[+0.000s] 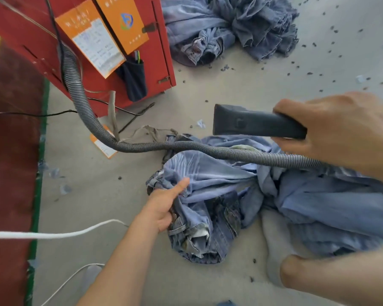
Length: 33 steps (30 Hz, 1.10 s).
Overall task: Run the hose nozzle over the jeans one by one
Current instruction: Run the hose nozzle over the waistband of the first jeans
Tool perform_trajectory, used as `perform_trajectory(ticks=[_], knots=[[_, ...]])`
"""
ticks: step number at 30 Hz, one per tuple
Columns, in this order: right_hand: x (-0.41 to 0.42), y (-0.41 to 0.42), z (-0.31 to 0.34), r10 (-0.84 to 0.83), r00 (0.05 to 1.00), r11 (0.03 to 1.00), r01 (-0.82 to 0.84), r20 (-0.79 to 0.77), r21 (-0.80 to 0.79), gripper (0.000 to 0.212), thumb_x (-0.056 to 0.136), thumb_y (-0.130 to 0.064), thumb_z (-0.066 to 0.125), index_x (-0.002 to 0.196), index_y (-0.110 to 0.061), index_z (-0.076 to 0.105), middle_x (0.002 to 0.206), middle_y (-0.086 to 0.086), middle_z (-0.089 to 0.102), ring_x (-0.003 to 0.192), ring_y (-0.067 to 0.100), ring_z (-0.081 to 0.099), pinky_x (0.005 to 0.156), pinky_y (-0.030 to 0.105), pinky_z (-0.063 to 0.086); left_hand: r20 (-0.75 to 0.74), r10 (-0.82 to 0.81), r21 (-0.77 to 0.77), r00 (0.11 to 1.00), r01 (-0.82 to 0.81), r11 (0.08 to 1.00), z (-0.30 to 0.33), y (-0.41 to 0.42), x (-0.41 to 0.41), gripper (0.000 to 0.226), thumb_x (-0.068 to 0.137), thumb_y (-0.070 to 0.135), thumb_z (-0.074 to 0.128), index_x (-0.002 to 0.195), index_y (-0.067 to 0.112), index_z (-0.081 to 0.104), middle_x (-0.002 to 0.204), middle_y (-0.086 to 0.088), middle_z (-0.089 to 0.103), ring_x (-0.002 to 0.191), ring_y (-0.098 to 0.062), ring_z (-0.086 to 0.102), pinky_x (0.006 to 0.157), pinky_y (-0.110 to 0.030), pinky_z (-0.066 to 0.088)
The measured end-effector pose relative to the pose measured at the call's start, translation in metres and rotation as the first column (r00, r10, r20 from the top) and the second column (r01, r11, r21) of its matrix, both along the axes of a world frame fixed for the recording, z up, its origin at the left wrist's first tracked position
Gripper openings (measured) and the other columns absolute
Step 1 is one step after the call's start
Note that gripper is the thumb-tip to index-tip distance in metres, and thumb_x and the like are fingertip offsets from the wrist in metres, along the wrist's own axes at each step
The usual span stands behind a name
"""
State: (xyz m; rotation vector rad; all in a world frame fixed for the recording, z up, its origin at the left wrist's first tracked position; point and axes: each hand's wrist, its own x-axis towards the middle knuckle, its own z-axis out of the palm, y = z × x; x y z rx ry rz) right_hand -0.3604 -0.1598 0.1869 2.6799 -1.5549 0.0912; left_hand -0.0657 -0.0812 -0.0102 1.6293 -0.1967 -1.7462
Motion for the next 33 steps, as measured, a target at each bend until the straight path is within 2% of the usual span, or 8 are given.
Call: perform_trajectory(ticks=[3, 7, 10, 13, 19, 24, 29, 33], knots=[[0.001, -0.006, 0.009, -0.007, 0.996, 0.979, 0.024, 0.084, -0.202, 0.024, 0.096, -0.043, 0.062, 0.109, -0.023, 0.056, 0.071, 0.002, 0.056, 0.055, 0.032, 0.054, 0.053, 0.043, 0.051, 0.331, -0.212, 0.056, 0.920, 0.205, 0.977, -0.010, 0.008, -0.001, 0.030, 0.067, 0.023, 0.096, 0.076, 0.012, 0.070, 0.069, 0.004, 0.074, 0.072, -0.017, 0.073, 0.067, -0.037, 0.062], [0.017, -0.005, 0.022, -0.026, 0.984, 0.945, 0.082, 0.177, -0.316, 0.031, 0.103, -0.044, 0.050, 0.123, -0.020, 0.054, 0.081, 0.009, 0.057, 0.064, 0.034, 0.055, 0.057, 0.048, 0.051, 0.531, -0.299, 0.064, 0.793, 0.314, 0.947, -0.013, 0.011, 0.003, 0.044, 0.088, 0.031, 0.078, 0.057, 0.019, 0.049, 0.043, 0.014, 0.049, 0.041, -0.005, 0.049, 0.044, -0.021, 0.036], [0.029, 0.008, 0.011, 0.076, 0.997, 0.988, -0.073, 0.019, -0.139, 0.035, 0.098, -0.047, 0.060, 0.116, -0.018, 0.056, 0.072, 0.000, 0.054, 0.050, 0.022, 0.046, 0.043, 0.021, 0.030, 0.194, -0.030, -0.126, 0.981, 0.055, 0.991, -0.004, 0.010, 0.004, 0.012, 0.097, 0.022, 0.069, 0.101, 0.013, 0.075, 0.090, -0.003, 0.080, 0.083, -0.021, 0.077, 0.070, -0.034, 0.059], [0.029, 0.016, -0.010, 0.110, 0.964, 0.987, -0.077, -0.240, 0.142, 0.036, 0.090, -0.057, 0.057, 0.105, -0.025, 0.052, 0.063, -0.009, 0.048, 0.041, 0.019, 0.041, 0.043, 0.018, 0.012, -0.121, 0.155, -0.203, 0.981, -0.177, 0.963, 0.001, 0.008, 0.002, 0.032, 0.098, 0.018, 0.063, 0.126, 0.004, 0.068, 0.120, -0.018, 0.074, 0.111, -0.032, 0.072, 0.088, -0.041, 0.059], [0.002, 0.006, -0.019, -0.020, 0.991, 0.978, 0.047, -0.134, 0.203, 0.037, 0.080, -0.076, 0.042, 0.095, -0.042, 0.044, 0.051, -0.014, 0.048, 0.041, 0.011, 0.049, 0.040, 0.029, 0.045, -0.289, 0.146, -0.278, 0.946, -0.229, 0.933, 0.008, 0.004, -0.016, 0.045, 0.094, 0.023, 0.063, 0.134, 0.000, 0.062, 0.131, -0.025, 0.067, 0.119, -0.036, 0.067, 0.088, -0.040, 0.060], [-0.005, 0.001, -0.017, -0.051, 0.991, 0.960, 0.083, -0.124, 0.267, 0.038, 0.076, -0.076, 0.045, 0.098, -0.045, 0.050, 0.047, -0.014, 0.049, 0.041, 0.006, 0.050, 0.041, 0.033, 0.050, -0.316, 0.066, -0.337, 0.946, -0.178, 0.925, 0.018, -0.004, -0.018, 0.051, 0.086, 0.027, 0.080, 0.127, -0.001, 0.066, 0.130, -0.024, 0.067, 0.120, -0.040, 0.063, 0.094, -0.043, 0.054], [-0.005, 0.002, -0.020, -0.038, 0.988, 0.962, 0.078, -0.153, 0.263, 0.033, 0.077, -0.073, 0.045, 0.095, -0.046, 0.047, 0.048, -0.014, 0.048, 0.040, 0.007, 0.049, 0.040, 0.033, 0.049, -0.034, 0.107, -0.285, 0.994, -0.112, 0.952, 0.016, -0.017, -0.013, 0.014, 0.083, -0.007, 0.075, 0.082, 0.005, 0.069, 0.077, -0.013, 0.072, 0.061, -0.018, 0.071, 0.047, -0.024, 0.051], [-0.001, 0.003, -0.017, -0.025, 0.990, 0.967, 0.060, -0.139, 0.248, 0.033, 0.079, -0.073, 0.044, 0.096, -0.045, 0.048, 0.045, -0.014, 0.045, 0.037, 0.008, 0.048, 0.037, 0.031, 0.046, 0.460, 0.051, -0.066, 0.887, -0.023, 0.998, -0.010, -0.016, -0.013, 0.022, 0.092, 0.008, 0.071, 0.106, -0.004, 0.059, 0.092, -0.022, 0.067, 0.076, -0.024, 0.066, 0.066, -0.035, 0.056]])
